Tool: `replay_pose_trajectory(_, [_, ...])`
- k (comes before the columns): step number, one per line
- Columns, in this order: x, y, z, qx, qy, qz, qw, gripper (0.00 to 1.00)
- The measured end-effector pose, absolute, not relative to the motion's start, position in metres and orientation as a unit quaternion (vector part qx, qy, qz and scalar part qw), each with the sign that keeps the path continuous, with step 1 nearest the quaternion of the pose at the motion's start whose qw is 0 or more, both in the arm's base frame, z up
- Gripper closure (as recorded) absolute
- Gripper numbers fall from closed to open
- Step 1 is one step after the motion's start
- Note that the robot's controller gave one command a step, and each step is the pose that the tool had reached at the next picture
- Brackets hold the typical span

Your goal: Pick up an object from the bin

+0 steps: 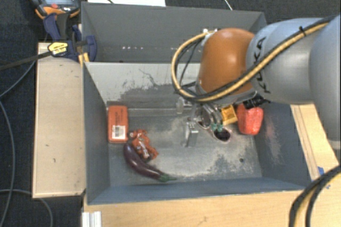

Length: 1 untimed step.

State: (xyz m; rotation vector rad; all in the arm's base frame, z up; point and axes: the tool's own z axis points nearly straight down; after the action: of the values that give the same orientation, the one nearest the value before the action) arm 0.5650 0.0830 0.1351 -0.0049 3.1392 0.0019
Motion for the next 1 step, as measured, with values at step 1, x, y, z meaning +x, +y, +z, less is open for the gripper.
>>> replay_pose_trajectory(1, [0.5631, 0.1858, 0.0872, -0.057, 0.998, 0.001, 0.001, 0.00])
